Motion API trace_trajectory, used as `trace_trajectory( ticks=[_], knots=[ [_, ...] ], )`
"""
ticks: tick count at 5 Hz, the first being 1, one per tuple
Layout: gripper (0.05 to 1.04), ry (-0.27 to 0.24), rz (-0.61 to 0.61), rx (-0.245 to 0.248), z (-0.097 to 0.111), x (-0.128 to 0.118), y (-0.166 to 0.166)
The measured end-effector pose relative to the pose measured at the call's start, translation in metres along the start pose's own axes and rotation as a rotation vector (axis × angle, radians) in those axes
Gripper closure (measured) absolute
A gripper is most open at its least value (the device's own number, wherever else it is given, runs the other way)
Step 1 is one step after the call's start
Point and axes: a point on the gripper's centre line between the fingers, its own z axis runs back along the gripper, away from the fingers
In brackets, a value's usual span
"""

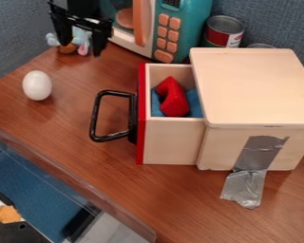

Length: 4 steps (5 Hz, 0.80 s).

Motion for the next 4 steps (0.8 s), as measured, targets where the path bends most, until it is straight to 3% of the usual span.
trace_trajectory(
  ticks=[2, 3, 4],
  knots=[
    [0.084, -0.042, -0.058, -0.097, -0.029, 0.008, -0.019],
    [0.084, -0.045, -0.090, -0.092, -0.049, 0.009, -0.030],
    [0.084, -0.014, -0.110, -0.080, -0.064, 0.009, -0.036]
  ],
)
